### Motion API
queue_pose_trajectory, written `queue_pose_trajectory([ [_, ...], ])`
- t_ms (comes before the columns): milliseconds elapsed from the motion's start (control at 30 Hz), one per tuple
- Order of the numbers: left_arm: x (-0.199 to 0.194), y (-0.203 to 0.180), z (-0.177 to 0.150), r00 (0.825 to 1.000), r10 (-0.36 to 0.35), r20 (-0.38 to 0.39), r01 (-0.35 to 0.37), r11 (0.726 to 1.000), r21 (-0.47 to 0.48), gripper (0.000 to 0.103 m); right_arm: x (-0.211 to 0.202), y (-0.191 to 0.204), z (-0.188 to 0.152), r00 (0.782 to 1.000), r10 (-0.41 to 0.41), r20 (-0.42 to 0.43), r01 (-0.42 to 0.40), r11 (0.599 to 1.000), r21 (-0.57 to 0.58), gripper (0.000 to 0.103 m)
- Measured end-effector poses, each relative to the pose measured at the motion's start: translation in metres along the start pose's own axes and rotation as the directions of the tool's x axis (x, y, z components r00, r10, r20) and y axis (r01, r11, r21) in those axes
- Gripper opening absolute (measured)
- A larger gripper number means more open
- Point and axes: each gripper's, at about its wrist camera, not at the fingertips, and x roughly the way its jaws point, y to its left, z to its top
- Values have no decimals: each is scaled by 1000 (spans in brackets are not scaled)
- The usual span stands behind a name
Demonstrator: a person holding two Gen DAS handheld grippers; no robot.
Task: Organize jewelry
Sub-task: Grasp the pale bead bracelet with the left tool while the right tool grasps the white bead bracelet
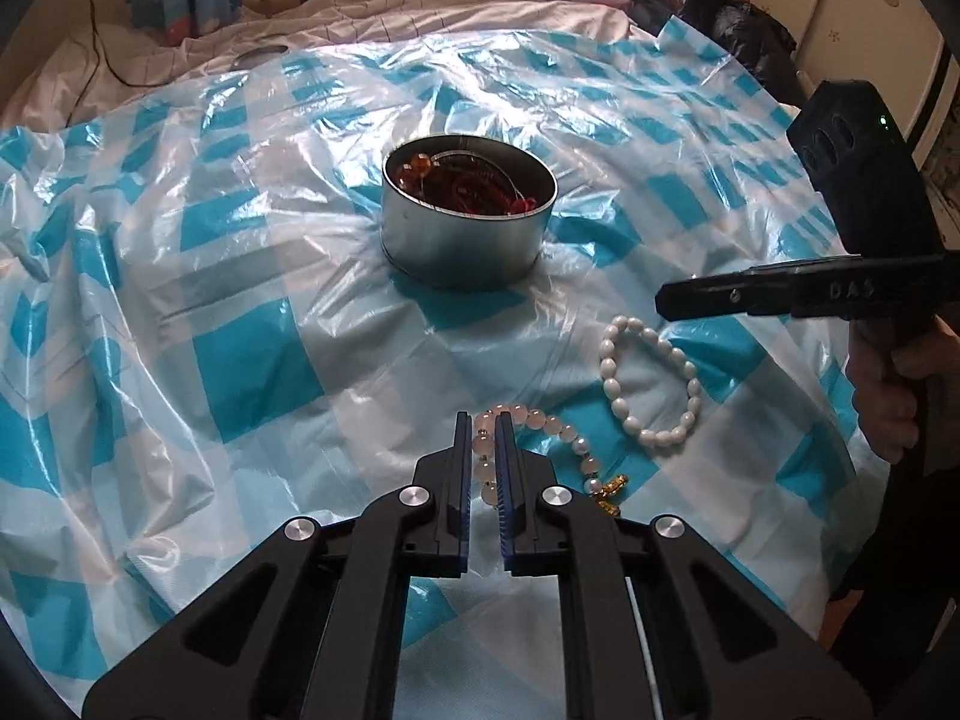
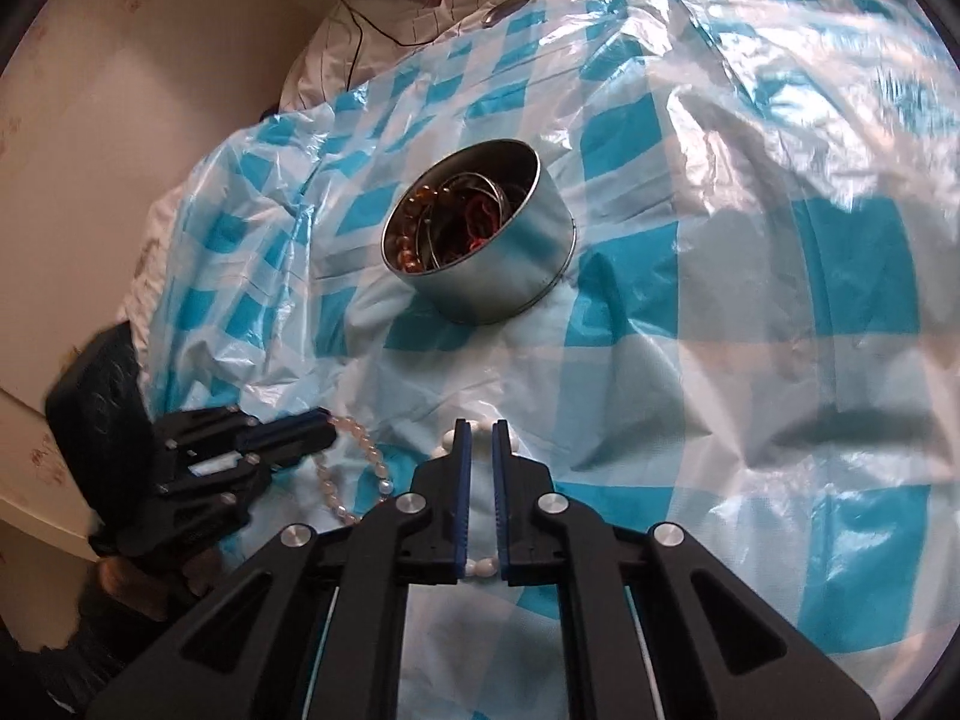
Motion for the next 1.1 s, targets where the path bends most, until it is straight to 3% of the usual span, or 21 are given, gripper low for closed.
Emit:
queue_pose_trajectory([
  [33, 1, 1, 0, 1000, 6, -2, -6, 1000, -2, 7, 2, 1, 0, 1000, -18, -13, 18, 1000, -8, 11],
  [100, 4, 2, -1, 1000, 9, -13, -9, 1000, -4, 7, 8, 5, -2, 997, -78, -16, 78, 996, -42, 50],
  [167, 7, 2, -1, 999, 26, -23, -26, 1000, 1, 7, 14, 13, -5, 988, -154, -11, 151, 981, -118, 54],
  [267, 13, 3, -2, 998, 54, -40, -53, 999, 6, 8, 27, 23, -13, 970, -241, -13, 233, 947, -222, 52],
  [333, 18, 5, -4, 995, 85, -52, -85, 996, 10, 17, 29, 27, -17, 960, -279, -6, 267, 923, -276, 39],
  [367, 21, 7, -5, 994, 90, -61, -90, 996, 8, 20, 28, 28, -17, 966, -257, -24, 241, 932, -271, 17],
  [433, 27, 8, -7, 993, 86, -81, -86, 996, 9, 22, 26, 27, -16, 966, -257, -24, 242, 933, -266, 8],
  [500, 30, 5, -8, 991, 101, -92, -98, 995, 35, 22, 22, 20, -14, 980, -194, -35, 183, 962, -202, 8],
  [567, 26, 5, -7, 993, 65, -96, -63, 998, 22, 9, 14, 9, -10, 995, -92, -39, 87, 990, -110, 8],
  [667, 19, 3, -6, 997, 32, -70, -32, 999, 10, 7, 4, -4, -4, 999, 42, -17, -42, 999, -3, 8],
  [767, 8, 4, -2, 999, -19, -30, 18, 999, -29, 7, -2, -9, -2, 988, 156, 18, -157, 986, 61, 8],
  [900, -5, 6, 2, 997, -79, 15, 80, 994, -71, 7, -3, -10, -1, 969, 245, 37, -247, 964, 97, 8],
  [1100, -15, 0, 10, 994, -94, 60, 97, 993, -66, 7, -15, -10, 3, 939, 333, 90, -343, 930, 133, 8],
])
